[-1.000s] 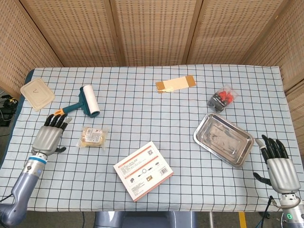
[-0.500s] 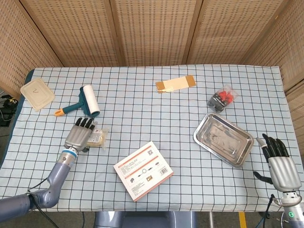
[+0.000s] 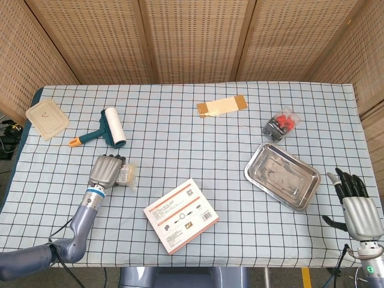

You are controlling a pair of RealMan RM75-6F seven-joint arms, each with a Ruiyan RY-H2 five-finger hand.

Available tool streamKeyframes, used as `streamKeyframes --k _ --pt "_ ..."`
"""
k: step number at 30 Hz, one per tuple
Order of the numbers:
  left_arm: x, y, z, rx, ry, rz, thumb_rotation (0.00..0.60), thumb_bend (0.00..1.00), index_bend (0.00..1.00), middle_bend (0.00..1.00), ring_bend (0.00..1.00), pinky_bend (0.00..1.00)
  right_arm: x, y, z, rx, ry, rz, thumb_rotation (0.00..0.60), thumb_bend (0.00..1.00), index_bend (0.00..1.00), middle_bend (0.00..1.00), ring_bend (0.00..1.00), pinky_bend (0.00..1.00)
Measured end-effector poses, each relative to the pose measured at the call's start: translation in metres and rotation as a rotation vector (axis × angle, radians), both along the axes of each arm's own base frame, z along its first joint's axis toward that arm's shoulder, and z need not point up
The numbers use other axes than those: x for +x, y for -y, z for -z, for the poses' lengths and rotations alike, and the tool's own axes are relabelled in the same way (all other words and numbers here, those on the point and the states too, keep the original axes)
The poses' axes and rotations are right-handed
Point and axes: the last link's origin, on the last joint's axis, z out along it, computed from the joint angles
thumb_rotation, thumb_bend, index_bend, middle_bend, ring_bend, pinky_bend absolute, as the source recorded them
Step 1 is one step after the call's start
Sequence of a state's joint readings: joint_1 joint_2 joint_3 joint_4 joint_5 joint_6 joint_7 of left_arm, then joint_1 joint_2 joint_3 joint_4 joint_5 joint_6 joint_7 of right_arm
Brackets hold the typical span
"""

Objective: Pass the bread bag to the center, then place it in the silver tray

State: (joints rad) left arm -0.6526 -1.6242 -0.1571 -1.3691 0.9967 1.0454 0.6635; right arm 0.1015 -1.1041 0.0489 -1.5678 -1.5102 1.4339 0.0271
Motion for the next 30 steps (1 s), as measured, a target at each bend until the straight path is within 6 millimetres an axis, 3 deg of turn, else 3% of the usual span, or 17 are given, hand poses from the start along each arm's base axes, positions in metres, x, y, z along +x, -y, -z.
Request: streamKeyframes --k 9,16,18,20,21,22,23,26,30 --pt "0.059 -0.023 0.005 -0.004 0.039 0.125 0.6 0.39 0.71 0.44 0.44 0.5 -0.008 0.006 -0.006 -0.018 0.017 0.04 0.6 0.09 0.0 0.0 0.0 0.0" --pt "0.128 -0.049 0.027 -0.021 0.114 0.215 0.6 0.39 0.67 0.38 0.43 0.47 -0.017 0.012 -0.016 -0.047 0.04 0.079 0.6 0.09 0.0 0.0 0.0 0.0" --pt "0.145 -0.055 0.033 -0.022 0.128 0.233 0.6 0.37 0.6 0.3 0.36 0.39 -0.019 0.014 -0.018 -0.056 0.046 0.088 0.6 0.09 0.0 0.0 0.0 0.0" --pt "0.163 -0.062 0.04 -0.023 0.147 0.251 0.6 0.3 0.4 0.12 0.17 0.2 -0.021 0.015 -0.02 -0.059 0.045 0.095 0.6 0.09 0.0 0.0 0.0 0.0" --pt "0.171 -0.064 0.043 -0.025 0.155 0.257 0.6 0.23 0.23 0.03 0.06 0.09 -0.023 0.015 -0.02 -0.059 0.042 0.1 0.6 0.09 0.0 0.0 0.0 0.0" --pt "0.179 -0.067 0.046 -0.03 0.165 0.263 0.6 0.16 0.09 0.0 0.01 0.02 -0.024 0.015 -0.021 -0.059 0.039 0.105 0.6 0.09 0.0 0.0 0.0 0.0" --pt "0.183 -0.068 0.049 -0.04 0.169 0.264 0.6 0.11 0.03 0.0 0.0 0.0 -0.025 0.015 -0.021 -0.06 0.037 0.11 0.6 0.09 0.0 0.0 0.0 0.0" --pt "0.194 -0.071 0.056 -0.083 0.167 0.259 0.6 0.03 0.0 0.0 0.0 0.0 -0.031 0.015 -0.023 -0.064 0.031 0.131 0.6 0.09 0.0 0.0 0.0 0.0" --pt "0.207 -0.075 0.059 -0.091 0.13 0.26 0.6 0.02 0.0 0.0 0.0 0.0 -0.037 0.014 -0.025 -0.068 0.026 0.154 0.6 0.09 0.0 0.0 0.0 0.0"
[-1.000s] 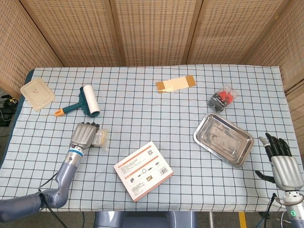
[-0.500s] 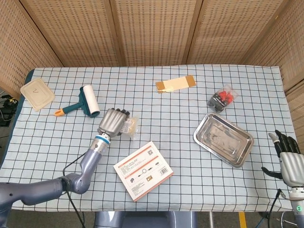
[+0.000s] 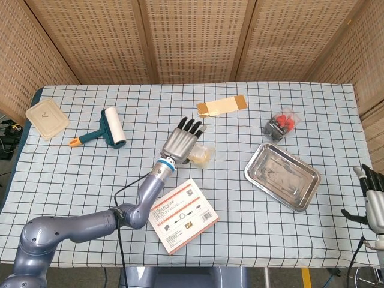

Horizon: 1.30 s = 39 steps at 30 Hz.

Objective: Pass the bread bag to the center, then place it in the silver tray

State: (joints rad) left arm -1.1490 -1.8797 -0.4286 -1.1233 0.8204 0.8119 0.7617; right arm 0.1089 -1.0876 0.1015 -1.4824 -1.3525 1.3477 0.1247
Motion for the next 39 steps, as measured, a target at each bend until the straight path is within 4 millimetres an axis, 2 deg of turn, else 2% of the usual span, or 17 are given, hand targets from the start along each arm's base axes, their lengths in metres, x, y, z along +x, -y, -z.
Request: streamKeyframes --k 3,6,9,12,18,22,26,31,34,39 --pt "0.005 0.0 -0.002 0.01 0.001 -0.003 0.6 0.02 0.0 0.0 0.0 0.0 0.0 -0.002 -0.002 -0.011 -0.004 -0.002 0.6 0.09 0.0 0.0 0.0 0.0" --pt "0.0 0.002 -0.009 0.018 0.004 -0.004 0.6 0.03 0.0 0.0 0.0 0.0 0.002 -0.004 -0.001 -0.009 -0.011 -0.005 0.6 0.09 0.0 0.0 0.0 0.0" --pt "-0.011 0.006 -0.022 0.023 0.009 -0.008 0.6 0.03 0.0 0.0 0.0 0.0 0.002 -0.005 0.0 -0.007 -0.019 -0.008 0.6 0.09 0.0 0.0 0.0 0.0" --pt "-0.029 0.012 -0.042 0.039 0.005 -0.015 0.6 0.03 0.0 0.0 0.0 0.0 0.003 -0.005 0.002 -0.003 -0.034 -0.006 0.6 0.09 0.0 0.0 0.0 0.0" --pt "-0.087 0.034 -0.102 0.118 -0.014 -0.066 0.6 0.03 0.0 0.0 0.0 0.0 0.006 -0.006 0.009 0.006 -0.059 -0.012 0.6 0.09 0.0 0.0 0.0 0.0" --pt "-0.141 0.059 -0.152 0.212 -0.035 -0.135 0.6 0.03 0.0 0.0 0.0 0.0 0.007 -0.005 0.015 0.017 -0.075 -0.016 0.6 0.09 0.0 0.0 0.0 0.0" --pt "-0.188 0.086 -0.189 0.276 -0.032 -0.218 0.6 0.03 0.0 0.0 0.0 0.0 0.011 0.001 0.025 0.029 -0.081 -0.028 0.6 0.09 0.0 0.0 0.0 0.0" --pt "-0.239 0.132 -0.211 0.313 0.019 -0.326 0.6 0.03 0.0 0.0 0.0 0.0 0.023 0.015 0.033 0.022 -0.085 -0.06 0.6 0.09 0.0 0.0 0.0 0.0" --pt "-0.26 0.152 -0.219 0.344 0.029 -0.38 0.6 0.03 0.0 0.0 0.0 0.0 0.04 0.028 0.041 0.035 -0.094 -0.098 0.6 0.09 0.0 0.0 0.0 0.0" --pt "-0.273 0.167 -0.226 0.356 0.067 -0.403 0.6 0.03 0.0 0.0 0.0 0.0 0.087 0.059 0.061 0.076 -0.1 -0.187 0.6 0.09 0.0 0.0 0.0 0.0"
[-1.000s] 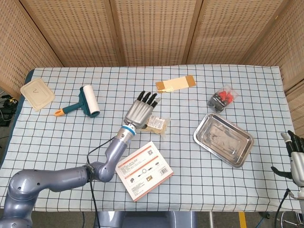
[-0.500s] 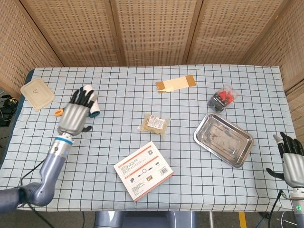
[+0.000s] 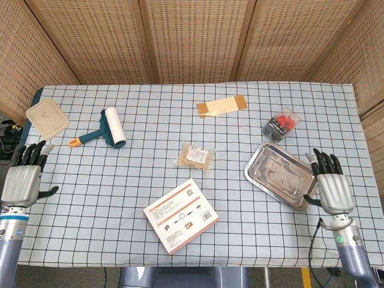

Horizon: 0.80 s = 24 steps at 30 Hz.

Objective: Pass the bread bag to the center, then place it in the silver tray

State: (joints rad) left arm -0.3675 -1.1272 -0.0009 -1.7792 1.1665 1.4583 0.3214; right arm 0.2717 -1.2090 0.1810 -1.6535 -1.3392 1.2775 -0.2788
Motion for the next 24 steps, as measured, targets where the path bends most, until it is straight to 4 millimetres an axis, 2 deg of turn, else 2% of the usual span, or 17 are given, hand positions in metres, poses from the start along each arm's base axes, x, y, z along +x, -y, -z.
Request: streamKeyframes --k 8,16,19,24 --pt "-0.007 0.002 -0.006 0.011 0.052 0.005 0.6 0.03 0.0 0.0 0.0 0.0 0.076 0.052 0.051 0.133 0.041 -0.045 0.6 0.09 0.0 0.0 0.0 0.0" --pt "-0.016 -0.004 -0.003 -0.028 0.069 -0.024 0.6 0.03 0.0 0.0 0.0 0.0 0.153 0.093 0.125 0.249 0.042 -0.05 0.6 0.09 0.0 0.0 0.0 0.0" --pt "-0.018 -0.006 -0.005 -0.025 0.08 -0.026 0.6 0.03 0.0 0.0 0.0 0.0 0.172 0.103 0.145 0.263 0.044 -0.048 0.6 0.09 0.0 0.0 0.0 0.0" --pt "-0.019 -0.006 -0.004 -0.04 0.094 -0.025 0.6 0.03 0.0 0.0 0.0 0.0 0.184 0.113 0.17 0.292 0.017 -0.025 0.6 0.09 0.0 0.0 0.0 0.0"
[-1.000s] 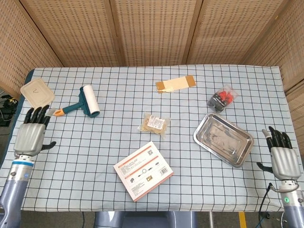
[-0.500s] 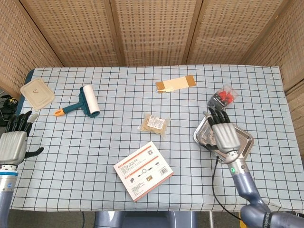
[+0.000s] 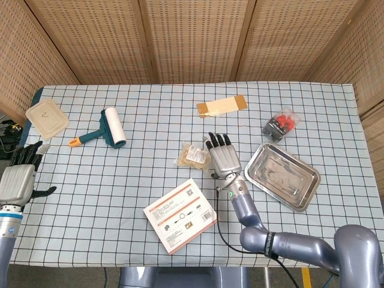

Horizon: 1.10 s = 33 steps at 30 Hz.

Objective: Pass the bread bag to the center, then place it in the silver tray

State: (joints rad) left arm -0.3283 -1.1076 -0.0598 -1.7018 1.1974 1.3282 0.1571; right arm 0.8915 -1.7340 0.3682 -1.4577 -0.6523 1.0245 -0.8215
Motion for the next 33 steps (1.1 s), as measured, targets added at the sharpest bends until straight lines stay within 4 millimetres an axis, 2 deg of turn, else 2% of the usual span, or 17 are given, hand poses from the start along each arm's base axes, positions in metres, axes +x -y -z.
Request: streamKeyframes --k 9,14,16,18,21,23,26,29,33 --pt "-0.001 -0.002 0.0 -0.009 0.016 0.004 0.6 0.03 0.0 0.0 0.0 0.0 0.004 0.008 0.026 0.038 -0.012 0.014 0.6 0.09 0.01 0.0 0.0 0.0" --pt "-0.002 -0.002 0.001 -0.021 0.017 0.006 0.6 0.03 0.0 0.0 0.0 0.0 0.009 0.016 0.037 0.042 -0.024 0.004 0.6 0.09 0.05 0.0 0.0 0.0" --pt "-0.002 -0.003 0.002 -0.025 0.018 0.004 0.6 0.03 0.0 0.0 0.0 0.0 0.011 0.018 0.042 0.045 -0.031 0.0 0.6 0.1 0.11 0.0 0.0 0.02" --pt "-0.003 -0.003 0.002 -0.027 0.016 0.0 0.6 0.03 0.0 0.0 0.0 0.0 0.011 0.022 0.045 0.044 -0.047 -0.007 0.6 0.12 0.17 0.0 0.0 0.07" --pt "-0.004 -0.004 0.002 -0.027 0.016 -0.005 0.6 0.03 0.0 0.0 0.0 0.0 0.009 0.029 0.051 0.035 -0.07 -0.015 0.6 0.17 0.3 0.06 0.02 0.23" --pt "-0.004 -0.004 0.003 -0.031 0.016 -0.006 0.6 0.03 0.0 0.0 0.0 0.0 0.008 0.031 0.054 0.029 -0.078 -0.026 0.6 0.25 0.44 0.23 0.16 0.39" --pt "-0.004 -0.005 0.004 -0.036 0.015 -0.005 0.6 0.03 0.0 0.0 0.0 0.0 0.009 0.032 0.059 0.016 -0.079 -0.054 0.6 0.33 0.61 0.42 0.38 0.55" --pt "-0.003 -0.005 0.003 -0.028 0.017 -0.004 0.6 0.03 0.0 0.0 0.0 0.0 0.014 0.03 0.063 0.013 -0.056 -0.085 0.6 0.33 0.69 0.49 0.46 0.62" --pt "-0.005 -0.006 0.001 -0.01 0.023 -0.013 0.6 0.03 0.0 0.0 0.0 0.0 0.02 0.029 0.058 -0.015 -0.025 -0.13 0.6 0.33 0.71 0.51 0.48 0.64"
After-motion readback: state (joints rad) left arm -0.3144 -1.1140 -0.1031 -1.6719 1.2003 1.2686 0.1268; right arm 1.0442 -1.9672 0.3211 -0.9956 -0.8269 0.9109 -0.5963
